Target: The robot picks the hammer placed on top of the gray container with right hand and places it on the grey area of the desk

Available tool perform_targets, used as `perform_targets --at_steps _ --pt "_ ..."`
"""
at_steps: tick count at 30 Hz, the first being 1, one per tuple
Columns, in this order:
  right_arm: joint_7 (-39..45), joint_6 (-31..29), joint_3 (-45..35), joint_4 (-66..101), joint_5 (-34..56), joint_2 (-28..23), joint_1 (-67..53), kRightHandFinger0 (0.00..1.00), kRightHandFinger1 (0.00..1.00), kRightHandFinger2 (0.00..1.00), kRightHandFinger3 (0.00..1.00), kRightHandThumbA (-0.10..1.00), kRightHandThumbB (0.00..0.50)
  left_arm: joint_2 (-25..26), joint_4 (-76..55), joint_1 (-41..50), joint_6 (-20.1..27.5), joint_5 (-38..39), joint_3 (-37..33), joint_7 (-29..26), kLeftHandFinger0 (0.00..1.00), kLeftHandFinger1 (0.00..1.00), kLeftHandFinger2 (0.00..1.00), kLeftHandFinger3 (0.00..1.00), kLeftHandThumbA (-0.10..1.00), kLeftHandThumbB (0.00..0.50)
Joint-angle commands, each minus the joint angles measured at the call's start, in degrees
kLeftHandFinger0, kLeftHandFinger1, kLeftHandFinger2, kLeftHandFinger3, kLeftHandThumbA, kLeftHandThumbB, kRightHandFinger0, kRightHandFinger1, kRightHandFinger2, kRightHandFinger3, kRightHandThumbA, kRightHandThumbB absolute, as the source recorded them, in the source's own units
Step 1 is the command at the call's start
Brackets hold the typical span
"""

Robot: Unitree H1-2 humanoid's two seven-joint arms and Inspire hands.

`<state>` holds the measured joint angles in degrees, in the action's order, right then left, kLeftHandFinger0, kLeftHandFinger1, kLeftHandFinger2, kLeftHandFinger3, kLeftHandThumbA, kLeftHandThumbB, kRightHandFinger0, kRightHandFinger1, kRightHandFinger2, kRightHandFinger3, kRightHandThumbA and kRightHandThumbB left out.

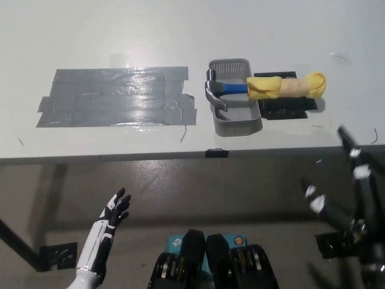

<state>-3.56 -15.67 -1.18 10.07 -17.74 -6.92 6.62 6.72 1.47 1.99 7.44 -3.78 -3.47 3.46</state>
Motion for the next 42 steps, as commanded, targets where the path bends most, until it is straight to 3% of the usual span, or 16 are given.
perform_targets --at_steps 1,3,8,9,10,16,18,22,37,42 --pt "0.9 9.3 -0.5 5.4 -15.6 -3.0 7.8 1.0 1.0 1.0 1.0 0.68 0.305 -0.3 -3.3 -1.2 2.5 0.1 -0.8 0.8 1.0 1.0 1.0 1.0 1.0 0.147" --pt "4.3 15.1 0.7 5.1 -21.5 -5.3 12.4 1.0 1.0 1.0 1.0 0.78 0.314 -0.3 -2.9 -1.3 2.7 0.5 -0.8 1.1 1.0 1.0 1.0 1.0 1.0 0.131" --pt "8.4 20.3 3.9 -1.2 -27.1 -9.0 22.1 1.0 1.0 1.0 1.0 0.89 0.335 0.0 -2.0 -1.5 1.7 0.1 -0.6 1.1 1.0 1.0 1.0 1.0 1.0 0.138" --pt "10.5 21.8 5.0 -3.0 -27.3 -9.9 24.3 1.0 1.0 1.0 1.0 0.92 0.35 0.1 -1.9 -1.4 1.8 0.1 -0.6 1.1 1.0 1.0 1.0 1.0 1.0 0.133" --pt "11.8 22.9 6.6 -6.2 -28.8 -10.7 27.3 1.0 1.0 1.0 1.0 0.97 0.398 0.2 -1.5 -1.4 2.0 0.2 -0.7 1.3 1.0 1.0 1.0 1.0 1.0 0.141" --pt "14.8 27.2 12.0 -15.8 -30.8 -12.4 35.0 1.0 1.0 1.0 1.0 1.0 0.468 0.5 -0.8 -1.8 2.1 -0.4 -1.0 1.7 1.0 1.0 1.0 1.0 1.0 0.152" --pt "14.4 28.3 13.6 -19.1 -30.9 -12.2 37.2 1.0 1.0 1.0 1.0 1.0 0.491 0.5 -1.4 -1.8 1.2 -0.3 -0.9 1.8 1.0 1.0 1.0 1.0 1.0 0.13" --pt "12.5 29.1 16.2 -26.0 -30.7 -11.5 40.9 1.0 1.0 1.0 1.0 1.0 0.49 0.8 -1.1 -1.8 2.0 -0.4 -1.0 1.8 1.0 1.0 1.0 1.0 1.0 0.095" --pt "10.4 31.3 20.9 -37.5 -29.9 -9.5 45.1 1.0 1.0 1.0 1.0 1.0 0.5 0.9 -1.0 -2.3 1.8 -0.1 -1.1 2.3 1.0 1.0 1.0 1.0 1.0 0.098" --pt "10.2 31.5 21.3 -39.1 -29.4 -8.7 45.4 1.0 1.0 1.0 1.0 1.0 0.48 1.0 -1.2 -2.3 1.7 0.0 -1.1 2.3 1.0 1.0 1.0 1.0 1.0 0.083"
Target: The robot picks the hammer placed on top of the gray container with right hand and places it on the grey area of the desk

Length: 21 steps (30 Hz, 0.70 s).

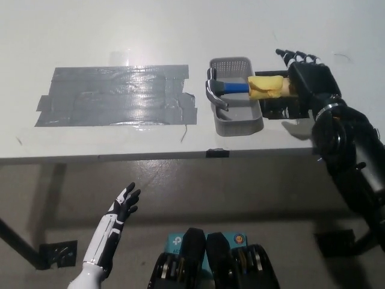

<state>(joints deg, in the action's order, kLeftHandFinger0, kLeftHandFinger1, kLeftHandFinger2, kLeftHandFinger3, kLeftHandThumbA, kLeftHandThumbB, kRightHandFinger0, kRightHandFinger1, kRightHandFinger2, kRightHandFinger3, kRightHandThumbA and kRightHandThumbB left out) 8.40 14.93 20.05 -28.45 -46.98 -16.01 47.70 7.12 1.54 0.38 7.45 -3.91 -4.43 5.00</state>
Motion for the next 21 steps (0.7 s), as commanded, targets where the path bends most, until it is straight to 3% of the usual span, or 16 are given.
perform_targets --at_steps 1,9,21 --pt "-2.0 0.7 0.1 -1.2 0.0 0.8 4.7 1.0 1.0 1.0 1.0 1.0 0.472 0.6 -1.4 -0.7 1.5 0.2 0.0 0.8 1.0 1.0 1.0 1.0 1.0 0.08" --pt "-1.4 1.1 0.1 -1.1 0.0 1.6 6.6 1.0 1.0 1.0 1.0 1.0 0.488 0.6 -1.7 -1.1 0.9 0.7 -0.1 1.3 1.0 1.0 1.0 1.0 1.0 0.041" --pt "-3.4 0.7 1.0 -5.8 -0.1 2.4 8.0 1.0 1.0 1.0 1.0 1.0 0.488 0.9 -2.1 -1.6 -0.4 1.6 0.2 2.0 1.0 1.0 1.0 1.0 1.0 0.052"
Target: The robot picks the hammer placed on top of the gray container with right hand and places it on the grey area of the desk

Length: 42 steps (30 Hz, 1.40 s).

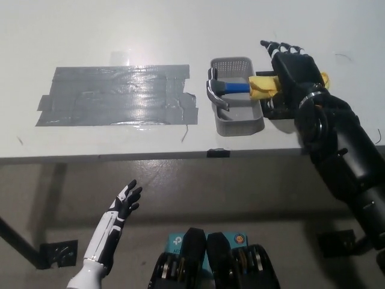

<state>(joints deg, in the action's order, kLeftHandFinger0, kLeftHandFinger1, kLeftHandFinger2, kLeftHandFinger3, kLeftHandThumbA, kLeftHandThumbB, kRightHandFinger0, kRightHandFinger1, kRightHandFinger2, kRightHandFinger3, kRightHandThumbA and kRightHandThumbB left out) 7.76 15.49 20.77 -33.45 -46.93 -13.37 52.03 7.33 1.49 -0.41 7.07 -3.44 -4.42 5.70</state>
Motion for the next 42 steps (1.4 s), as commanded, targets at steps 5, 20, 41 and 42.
perform_targets --at_steps 5,20,41,42 --pt "-3.1 -0.1 0.0 -4.0 0.6 0.0 4.4 1.0 1.0 1.0 1.0 1.0 0.46 0.9 -2.0 -0.9 -0.3 1.2 0.2 1.3 1.0 1.0 1.0 1.0 1.0 0.06" --pt "-6.1 -1.5 0.1 -7.0 0.9 0.3 7.0 1.0 1.0 1.0 1.0 1.0 0.463 1.0 -2.4 -1.5 -0.8 1.1 0.3 1.2 1.0 1.0 1.0 1.0 1.0 0.069" --pt "-28.7 -14.0 -2.4 -12.9 2.7 1.4 5.3 0.0 0.39 0.79 0.1 -0.1 0.198 1.8 -2.8 -2.5 -1.7 2.2 0.6 1.8 1.0 1.0 1.0 1.0 1.0 0.093" --pt "-28.8 -14.1 -2.5 -13.3 2.8 1.3 5.3 0.0 0.4 0.79 0.14 -0.1 0.204 1.8 -2.7 -2.6 -1.5 2.2 0.7 1.7 1.0 1.0 1.0 1.0 1.0 0.086"
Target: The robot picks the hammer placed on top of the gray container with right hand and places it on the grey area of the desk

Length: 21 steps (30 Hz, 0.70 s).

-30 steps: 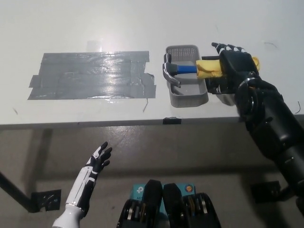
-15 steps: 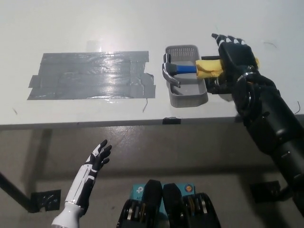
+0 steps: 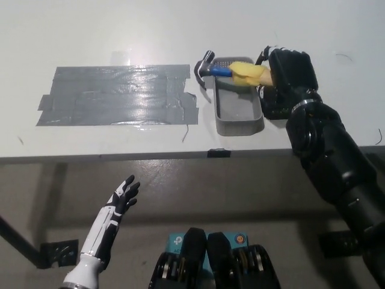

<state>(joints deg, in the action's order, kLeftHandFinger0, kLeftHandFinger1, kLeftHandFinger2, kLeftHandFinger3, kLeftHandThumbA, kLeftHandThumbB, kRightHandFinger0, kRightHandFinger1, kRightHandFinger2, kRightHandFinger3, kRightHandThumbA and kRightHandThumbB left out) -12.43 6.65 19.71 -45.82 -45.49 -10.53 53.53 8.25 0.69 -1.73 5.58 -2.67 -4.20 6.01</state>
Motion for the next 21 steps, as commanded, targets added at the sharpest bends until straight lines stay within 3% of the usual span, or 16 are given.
perform_targets --at_steps 1,4,8,10,13,14,17,19,21 --pt "-8.9 -5.6 -1.5 -1.3 1.5 -1.6 3.9 0.0 0.4 0.77 0.13 -0.1 0.204 0.8 -1.9 -1.3 0.1 1.4 0.5 1.4 1.0 1.0 1.0 1.0 1.0 0.086" --pt "-10.1 -6.8 -1.5 -2.5 1.7 -1.9 4.1 0.0 0.4 0.76 0.13 -0.1 0.198 0.8 -2.0 -1.2 -0.3 1.6 0.5 1.4 1.0 1.0 1.0 1.0 1.0 0.091" --pt "-11.6 -8.2 -1.7 -3.4 1.9 -2.3 4.2 0.0 0.45 0.82 0.14 -0.1 0.166 0.7 -2.0 -1.4 -0.4 1.7 0.5 1.4 0.99 1.0 1.0 1.0 1.0 0.099" --pt "-11.9 -8.7 -1.7 -3.8 2.1 -2.6 4.4 0.0 0.48 0.88 0.31 -0.1 0.155 0.7 -1.9 -1.5 -0.4 1.7 0.4 1.3 0.98 1.0 1.0 1.0 1.0 0.093" --pt "-14.4 -9.7 -1.9 -4.7 2.1 -2.5 4.8 0.0 0.52 0.89 0.77 -0.1 0.163 0.8 -1.9 -1.5 -0.3 1.6 0.3 1.4 0.97 1.0 1.0 1.0 1.0 0.082" --pt "-14.5 -9.8 -2.0 -4.3 2.2 -2.5 4.9 0.0 0.52 0.89 0.84 -0.1 0.151 0.8 -1.9 -1.5 -0.4 1.7 0.4 1.5 0.97 1.0 1.0 1.0 1.0 0.089" --pt "-19.2 -11.7 -2.4 -3.5 1.9 -1.9 5.7 0.0 0.47 0.85 0.76 -0.1 0.212 0.6 -2.0 -1.5 -0.9 1.9 0.6 1.5 0.98 1.0 1.0 1.0 1.0 0.091" --pt "-19.4 -12.3 -2.6 -2.3 2.0 -1.8 6.1 0.0 0.49 0.8 0.9 -0.1 0.137 0.7 -1.9 -1.6 -0.5 1.8 0.5 1.6 0.97 1.0 1.0 1.0 1.0 0.09" --pt "-19.5 -13.0 -2.8 -0.9 2.3 -1.7 6.5 0.0 0.5 0.78 0.92 -0.1 0.154 0.7 -1.9 -1.7 -0.5 1.8 0.6 1.7 0.97 1.0 1.0 1.0 1.0 0.093"
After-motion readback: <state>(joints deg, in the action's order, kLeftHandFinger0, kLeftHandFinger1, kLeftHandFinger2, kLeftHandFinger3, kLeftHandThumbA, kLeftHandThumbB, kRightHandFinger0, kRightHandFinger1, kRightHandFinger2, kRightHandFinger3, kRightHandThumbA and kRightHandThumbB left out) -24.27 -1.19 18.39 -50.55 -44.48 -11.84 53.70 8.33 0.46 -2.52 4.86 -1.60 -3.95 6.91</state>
